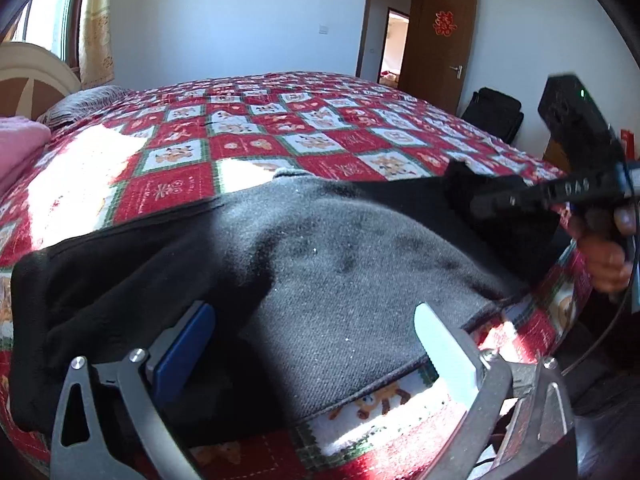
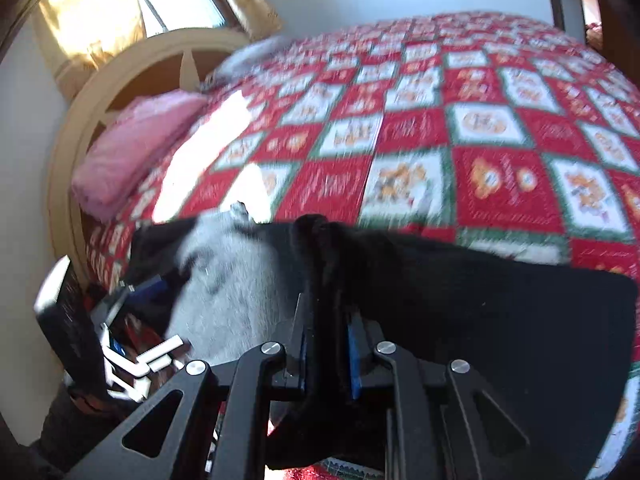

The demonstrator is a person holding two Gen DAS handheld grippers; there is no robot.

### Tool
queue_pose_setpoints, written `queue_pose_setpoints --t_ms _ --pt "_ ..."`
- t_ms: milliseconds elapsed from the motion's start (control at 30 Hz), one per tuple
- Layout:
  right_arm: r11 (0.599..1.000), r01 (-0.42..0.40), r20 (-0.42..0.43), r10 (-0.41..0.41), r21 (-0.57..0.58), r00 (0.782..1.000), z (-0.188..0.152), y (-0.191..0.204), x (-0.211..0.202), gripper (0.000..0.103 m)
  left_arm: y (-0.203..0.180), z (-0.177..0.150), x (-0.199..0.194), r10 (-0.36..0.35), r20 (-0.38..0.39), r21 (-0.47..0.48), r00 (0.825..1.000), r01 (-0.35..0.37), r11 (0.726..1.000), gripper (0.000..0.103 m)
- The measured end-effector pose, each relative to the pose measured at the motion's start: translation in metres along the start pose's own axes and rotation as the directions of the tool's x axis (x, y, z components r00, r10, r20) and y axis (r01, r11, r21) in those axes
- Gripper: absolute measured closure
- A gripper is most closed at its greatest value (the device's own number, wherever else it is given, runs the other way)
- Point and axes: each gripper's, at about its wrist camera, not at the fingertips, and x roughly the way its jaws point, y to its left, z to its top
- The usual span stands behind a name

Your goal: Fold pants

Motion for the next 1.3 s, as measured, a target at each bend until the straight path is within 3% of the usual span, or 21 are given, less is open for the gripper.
queue_pose_setpoints --t_ms 100,167,367,567,733,867,933,1000,1067,1100,1133,1300 --pt "0.991 -0.127 0.005 0.127 0.030 0.992 -0.009 -0.012 -0.018 0.052 0.003 0.005 -0.004 -0.028 0.013 -0.056 1.000 0.029 0.998 0.000" --pt "0.988 -0.151 0.050 0.150 0.019 0.987 -0.016 -0.021 -0.045 0.051 0.001 0.008 -0.005 -0.064 0.024 -0.089 0.998 0.066 0.994 0.000" --pt "0.996 -0.010 0.143 -0.003 0.092 0.990 -0.035 -0.079 -0.102 0.050 -0.034 0.017 0.012 -0.165 0.006 -0.093 0.986 0.165 0.982 0.001" --pt "0.989 0.019 0.198 -0.049 0.150 0.979 -0.053 -0.109 -0.112 0.050 -0.078 0.033 0.033 -0.192 -0.024 -0.042 0.981 0.191 0.981 0.007" --pt "0.996 0.030 0.184 -0.015 -0.082 0.983 -0.059 -0.053 -0.094 0.050 -0.075 0.036 0.027 -0.121 -0.001 -0.036 0.993 0.121 0.992 0.006" --pt "0.936 0.111 0.164 -0.058 -0.334 0.985 -0.067 0.012 -0.058 0.051 -0.043 0.031 0.025 -0.076 -0.004 -0.142 0.997 0.074 0.987 0.006" --pt "0.903 0.148 0.165 -0.088 -0.403 0.982 -0.069 0.034 -0.041 0.051 -0.032 0.027 0.023 -0.072 -0.003 -0.179 0.997 0.070 0.981 0.006" --pt "0.889 0.135 0.126 -0.088 -0.438 0.988 -0.066 0.049 -0.023 0.051 -0.027 0.026 0.020 -0.072 0.006 -0.197 0.997 0.072 0.978 0.006" --pt "0.875 0.190 0.133 -0.145 -0.446 0.980 -0.063 0.055 -0.008 0.059 -0.024 0.025 0.018 -0.082 0.020 -0.208 0.996 0.084 0.975 0.006" --pt "0.872 0.199 0.125 -0.159 -0.447 0.979 -0.061 0.055 -0.002 0.084 -0.024 0.025 0.018 -0.089 0.015 -0.207 0.996 0.090 0.974 0.006" --pt "0.878 0.186 0.110 -0.153 -0.441 0.982 -0.059 0.055 0.000 0.098 -0.024 0.025 0.018 -0.094 0.013 -0.199 0.996 0.094 0.975 0.006" --pt "0.865 0.181 0.156 -0.121 -0.469 0.980 -0.069 0.061 -0.028 0.099 -0.026 0.029 0.013 -0.107 0.032 -0.185 0.994 0.111 0.976 0.006"
